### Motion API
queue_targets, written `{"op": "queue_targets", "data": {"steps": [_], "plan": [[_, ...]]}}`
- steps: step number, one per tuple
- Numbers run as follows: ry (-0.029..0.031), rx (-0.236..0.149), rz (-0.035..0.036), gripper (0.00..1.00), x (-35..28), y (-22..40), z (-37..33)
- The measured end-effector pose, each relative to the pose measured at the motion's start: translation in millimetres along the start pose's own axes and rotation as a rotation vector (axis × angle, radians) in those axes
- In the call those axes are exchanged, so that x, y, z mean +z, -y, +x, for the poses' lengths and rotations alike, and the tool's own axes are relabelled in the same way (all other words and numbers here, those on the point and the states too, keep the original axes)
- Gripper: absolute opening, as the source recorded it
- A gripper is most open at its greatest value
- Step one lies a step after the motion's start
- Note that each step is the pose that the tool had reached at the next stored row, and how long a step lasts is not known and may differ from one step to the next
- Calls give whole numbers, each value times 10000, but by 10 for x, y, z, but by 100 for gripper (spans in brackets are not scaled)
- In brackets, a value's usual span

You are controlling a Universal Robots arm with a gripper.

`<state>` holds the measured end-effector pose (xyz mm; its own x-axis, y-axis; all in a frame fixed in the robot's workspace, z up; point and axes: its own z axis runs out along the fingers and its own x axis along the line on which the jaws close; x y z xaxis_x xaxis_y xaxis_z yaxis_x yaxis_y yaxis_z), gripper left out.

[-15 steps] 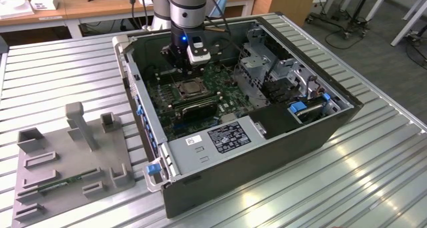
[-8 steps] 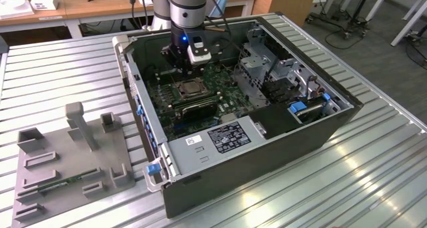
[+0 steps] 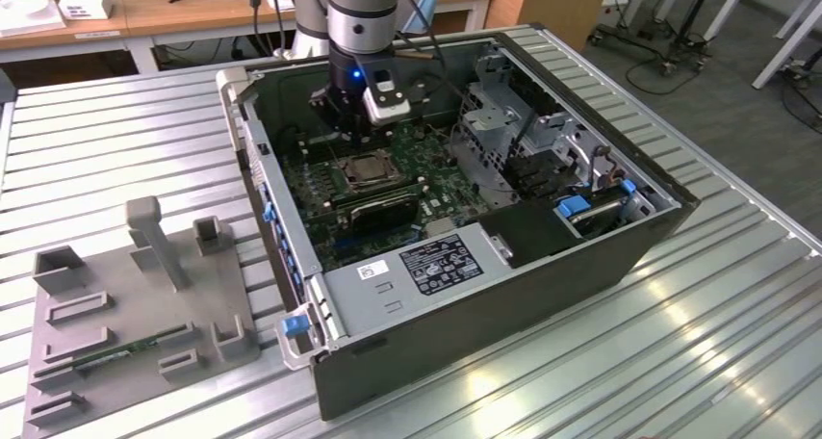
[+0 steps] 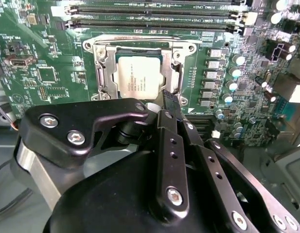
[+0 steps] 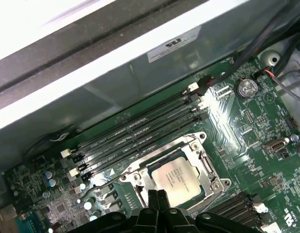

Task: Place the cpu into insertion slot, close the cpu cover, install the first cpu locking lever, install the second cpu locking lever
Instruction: 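Close the cpu cover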

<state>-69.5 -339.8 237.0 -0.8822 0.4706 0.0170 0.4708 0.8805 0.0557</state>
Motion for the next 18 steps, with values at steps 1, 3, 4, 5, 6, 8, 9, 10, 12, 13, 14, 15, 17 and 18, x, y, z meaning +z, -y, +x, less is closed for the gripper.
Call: {"op": "queue_targets", "data": {"steps": [1,3,4,5,6,8,9,10,12,13,14,15,17,18], "plan": [[-6,-101,1,11,0,0,0],[-18,-309,5,11,0,0,0],[-23,-413,6,11,0,0,0],[-29,-516,8,11,0,0,0],[-33,-599,10,11,0,0,0],[-35,-626,11,11,0,0,0],[-36,-627,11,11,0,0,0],[-35,-627,11,11,0,0,0],[-36,-628,10,11,0,0,0],[-35,-628,11,11,0,0,0],[-36,-628,10,11,0,0,0],[-35,-628,10,11,0,0,0],[-35,-629,11,11,0,0,0],[-35,-633,10,11,0,0,0]]}}
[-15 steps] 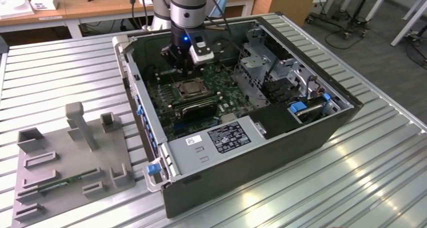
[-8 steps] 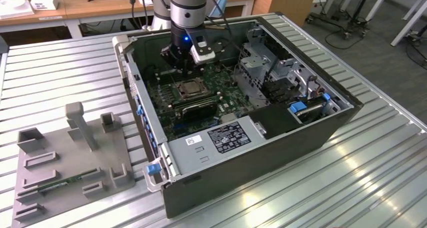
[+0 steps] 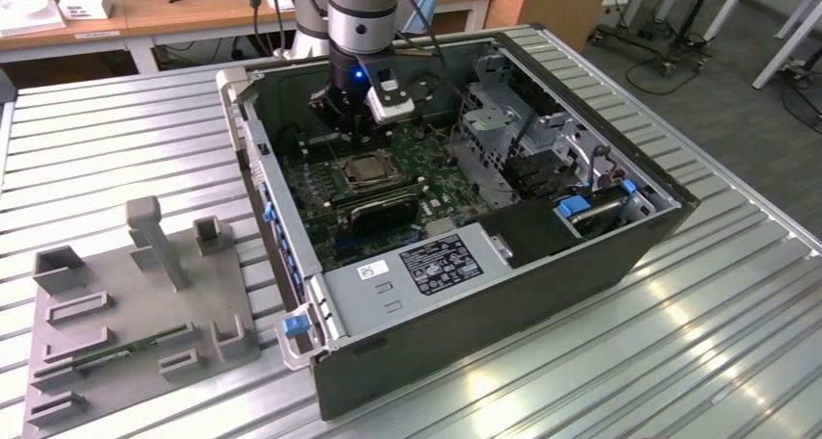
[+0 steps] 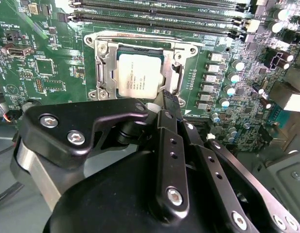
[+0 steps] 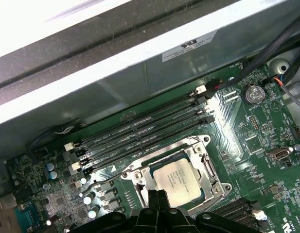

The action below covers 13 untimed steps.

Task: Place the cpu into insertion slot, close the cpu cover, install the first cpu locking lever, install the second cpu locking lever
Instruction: 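Close the cpu cover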

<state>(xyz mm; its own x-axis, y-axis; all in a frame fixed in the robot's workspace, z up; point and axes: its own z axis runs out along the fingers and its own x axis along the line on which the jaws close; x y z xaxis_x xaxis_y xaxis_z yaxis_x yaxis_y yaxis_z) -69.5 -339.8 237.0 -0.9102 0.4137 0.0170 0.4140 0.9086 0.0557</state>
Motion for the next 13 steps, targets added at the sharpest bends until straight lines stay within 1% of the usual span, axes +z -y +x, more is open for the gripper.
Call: {"op": "queue_targets", "data": {"steps": [2,5,8,13], "plan": [[-4,-61,1,11,0,0,0],[-17,-299,5,11,0,0,0],[-37,-653,11,11,0,0,0],[-76,-1349,23,11,0,0,0]]}}
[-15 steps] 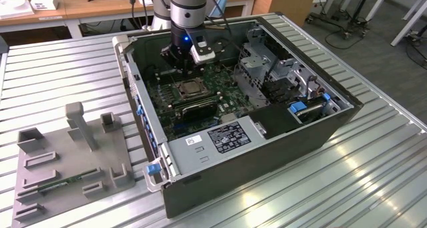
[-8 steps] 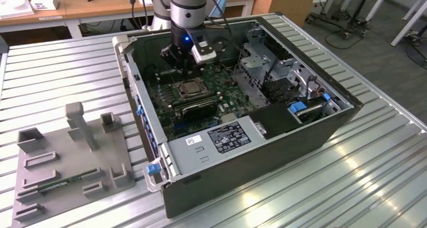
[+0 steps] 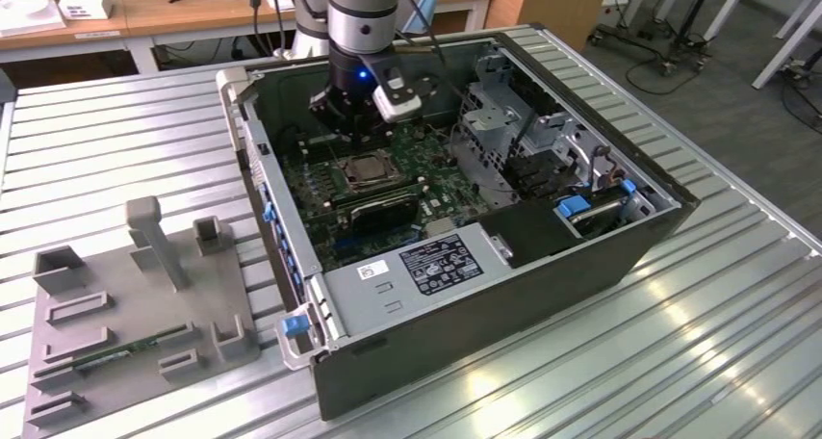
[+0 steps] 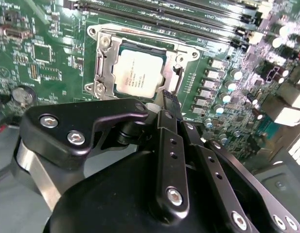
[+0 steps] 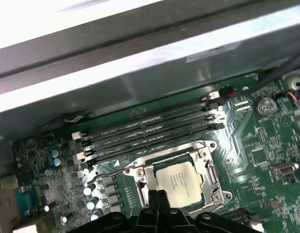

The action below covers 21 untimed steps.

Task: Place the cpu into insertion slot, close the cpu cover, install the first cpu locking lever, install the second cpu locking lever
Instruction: 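Close the cpu cover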

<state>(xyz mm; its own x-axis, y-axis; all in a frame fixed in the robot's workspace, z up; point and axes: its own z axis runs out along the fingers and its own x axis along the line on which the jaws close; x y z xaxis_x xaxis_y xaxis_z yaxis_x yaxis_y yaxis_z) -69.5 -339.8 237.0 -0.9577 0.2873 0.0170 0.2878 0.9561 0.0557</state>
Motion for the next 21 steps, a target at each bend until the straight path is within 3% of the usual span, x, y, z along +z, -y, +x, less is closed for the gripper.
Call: {"op": "queue_targets", "data": {"steps": [21], "plan": [[-207,-3709,63,11,4,0,0]]}}
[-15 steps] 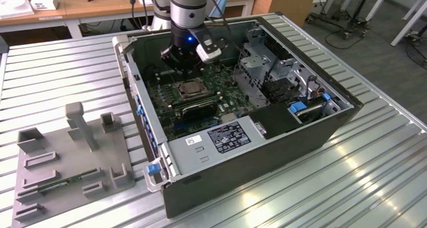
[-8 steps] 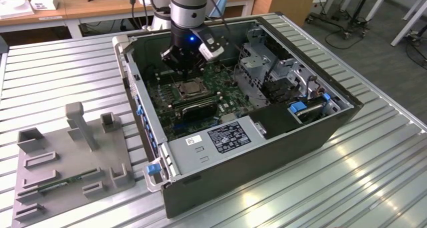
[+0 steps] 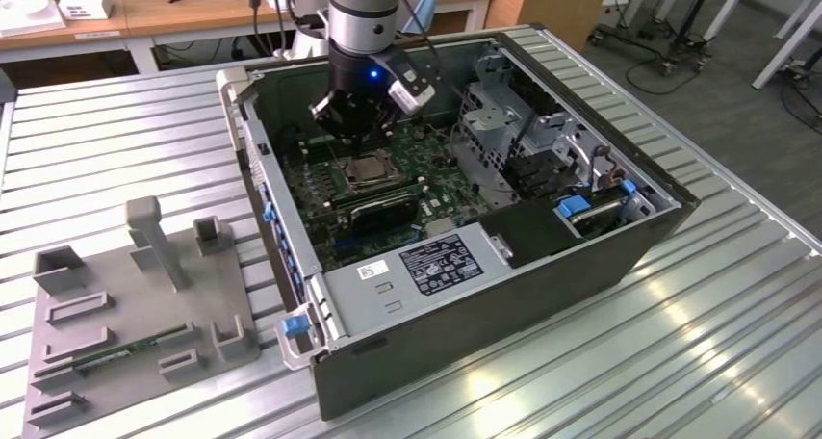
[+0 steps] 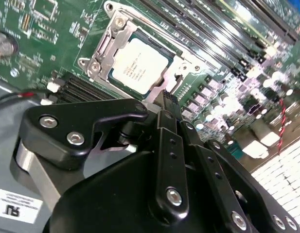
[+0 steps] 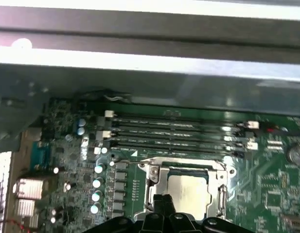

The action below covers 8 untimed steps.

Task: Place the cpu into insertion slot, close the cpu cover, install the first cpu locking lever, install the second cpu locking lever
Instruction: 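Close the cpu cover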

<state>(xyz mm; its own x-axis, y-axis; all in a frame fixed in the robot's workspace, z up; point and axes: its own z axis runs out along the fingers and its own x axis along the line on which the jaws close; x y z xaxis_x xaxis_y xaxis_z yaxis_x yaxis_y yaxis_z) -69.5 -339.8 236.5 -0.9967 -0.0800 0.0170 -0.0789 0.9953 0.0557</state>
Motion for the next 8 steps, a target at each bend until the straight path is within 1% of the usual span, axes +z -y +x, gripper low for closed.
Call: {"op": "queue_targets", "data": {"steps": [2,4,6,8], "plan": [[-17,-312,7,11,1,0,0],[-28,-466,42,11,6,0,0],[1,-513,68,11,23,1,5],[46,-516,75,11,46,2,10]]}}
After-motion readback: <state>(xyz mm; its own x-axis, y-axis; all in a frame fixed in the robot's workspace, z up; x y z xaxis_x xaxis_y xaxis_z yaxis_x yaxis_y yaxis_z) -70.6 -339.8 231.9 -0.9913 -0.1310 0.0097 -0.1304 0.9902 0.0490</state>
